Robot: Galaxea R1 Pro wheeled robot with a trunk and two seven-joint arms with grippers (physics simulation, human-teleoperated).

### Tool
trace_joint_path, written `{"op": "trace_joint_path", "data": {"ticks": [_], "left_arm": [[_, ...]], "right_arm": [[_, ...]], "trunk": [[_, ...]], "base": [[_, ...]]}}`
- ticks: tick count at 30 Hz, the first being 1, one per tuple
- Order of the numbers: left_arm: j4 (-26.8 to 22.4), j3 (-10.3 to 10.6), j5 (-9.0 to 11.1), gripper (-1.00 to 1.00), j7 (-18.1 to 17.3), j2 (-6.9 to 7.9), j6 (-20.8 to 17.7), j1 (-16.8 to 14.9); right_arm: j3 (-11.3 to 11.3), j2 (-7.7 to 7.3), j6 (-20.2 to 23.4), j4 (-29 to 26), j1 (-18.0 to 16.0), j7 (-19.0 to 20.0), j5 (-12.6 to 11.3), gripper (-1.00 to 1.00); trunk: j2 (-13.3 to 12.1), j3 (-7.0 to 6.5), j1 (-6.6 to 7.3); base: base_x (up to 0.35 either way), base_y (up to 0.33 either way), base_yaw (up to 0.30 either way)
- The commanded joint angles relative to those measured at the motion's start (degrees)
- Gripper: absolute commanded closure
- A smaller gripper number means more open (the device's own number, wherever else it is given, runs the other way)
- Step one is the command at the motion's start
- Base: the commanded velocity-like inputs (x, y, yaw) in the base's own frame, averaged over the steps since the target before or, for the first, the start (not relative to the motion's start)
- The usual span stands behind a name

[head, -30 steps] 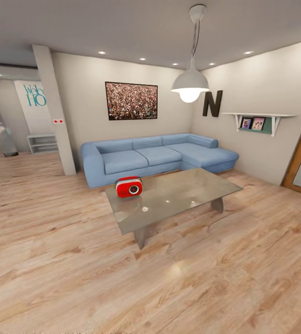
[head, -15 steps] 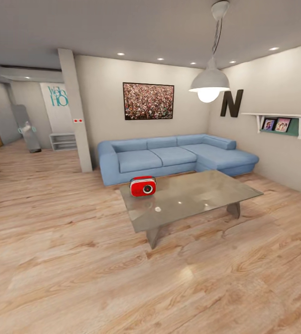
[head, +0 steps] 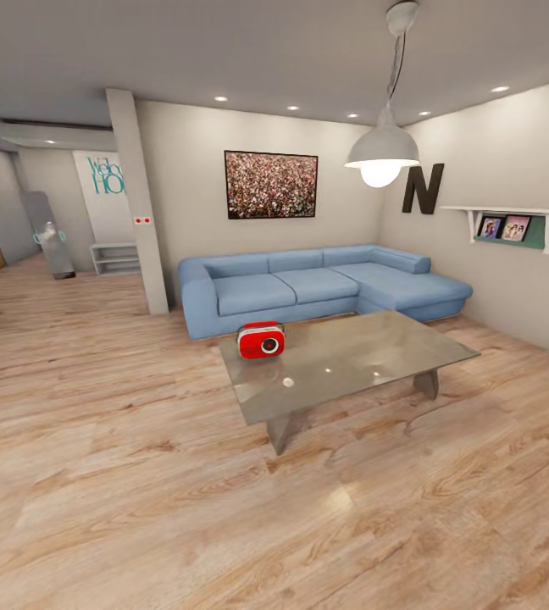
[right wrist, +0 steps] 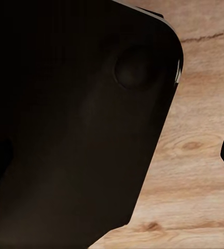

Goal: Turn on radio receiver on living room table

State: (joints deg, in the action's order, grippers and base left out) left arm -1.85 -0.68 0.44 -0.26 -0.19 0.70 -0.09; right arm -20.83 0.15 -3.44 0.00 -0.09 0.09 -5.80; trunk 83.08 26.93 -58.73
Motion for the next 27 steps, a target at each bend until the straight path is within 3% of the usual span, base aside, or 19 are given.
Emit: {"op": "trace_joint_path", "data": {"ticks": [1, 6, 17, 27], "left_arm": [[0.00, -0.01, 0.00, -1.00, 0.00, -0.03, -0.03, 0.00], [0.00, -0.02, 0.00, -1.00, 0.00, 0.06, -0.06, 0.00], [0.00, 0.06, 0.00, -1.00, -0.09, 0.10, -0.09, 0.00], [0.00, -0.02, 0.00, -1.00, -0.09, 0.10, -0.09, 0.00]], "right_arm": [[0.00, -0.01, 0.01, 0.00, 0.00, 0.00, 0.00, -1.00], [0.00, 0.01, 0.01, 0.00, 0.00, 0.00, 0.00, -1.00], [0.00, 0.06, 0.10, 0.00, 0.00, 0.03, 0.00, -1.00], [0.00, 0.10, 0.01, 0.00, 0.00, 0.02, 0.00, -1.00]], "trunk": [[0.00, 0.00, 0.00], [0.00, 0.00, 0.00], [0.00, 0.00, 0.00], [0.00, 0.00, 0.00]], "base": [[0.000, 0.000, 0.000], [0.091, 0.000, 0.000], [0.307, 0.000, 0.000], [0.323, 0.000, 0.238]]}}
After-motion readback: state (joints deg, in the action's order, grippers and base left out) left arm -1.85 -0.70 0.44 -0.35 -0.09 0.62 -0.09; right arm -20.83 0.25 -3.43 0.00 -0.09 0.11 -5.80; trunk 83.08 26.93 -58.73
